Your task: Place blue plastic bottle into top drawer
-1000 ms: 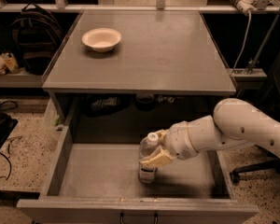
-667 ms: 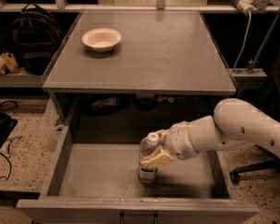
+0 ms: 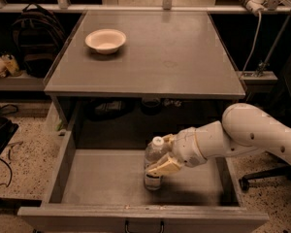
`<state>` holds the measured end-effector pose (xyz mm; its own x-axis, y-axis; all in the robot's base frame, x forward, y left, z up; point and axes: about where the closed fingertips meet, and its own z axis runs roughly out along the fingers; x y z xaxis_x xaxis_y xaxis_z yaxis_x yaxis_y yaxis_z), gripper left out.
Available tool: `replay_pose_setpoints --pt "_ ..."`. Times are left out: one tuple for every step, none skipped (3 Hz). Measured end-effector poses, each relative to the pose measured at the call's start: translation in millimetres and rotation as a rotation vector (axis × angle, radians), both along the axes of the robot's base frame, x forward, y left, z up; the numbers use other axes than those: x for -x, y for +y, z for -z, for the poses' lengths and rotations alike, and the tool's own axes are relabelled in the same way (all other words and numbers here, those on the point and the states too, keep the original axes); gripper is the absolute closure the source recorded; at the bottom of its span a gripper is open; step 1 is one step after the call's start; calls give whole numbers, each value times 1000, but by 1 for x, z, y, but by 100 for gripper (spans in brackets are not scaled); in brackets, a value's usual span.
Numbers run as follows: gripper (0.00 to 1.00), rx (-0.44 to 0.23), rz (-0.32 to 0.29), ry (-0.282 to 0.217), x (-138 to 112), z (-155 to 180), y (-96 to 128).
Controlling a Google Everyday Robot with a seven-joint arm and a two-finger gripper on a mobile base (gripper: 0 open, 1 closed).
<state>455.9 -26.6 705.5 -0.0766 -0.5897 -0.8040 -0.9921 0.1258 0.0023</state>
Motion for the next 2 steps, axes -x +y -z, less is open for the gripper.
replay_pose_setpoints --pt "0 0 0 0 0 0 0" --pt "0 0 0 0 0 0 0"
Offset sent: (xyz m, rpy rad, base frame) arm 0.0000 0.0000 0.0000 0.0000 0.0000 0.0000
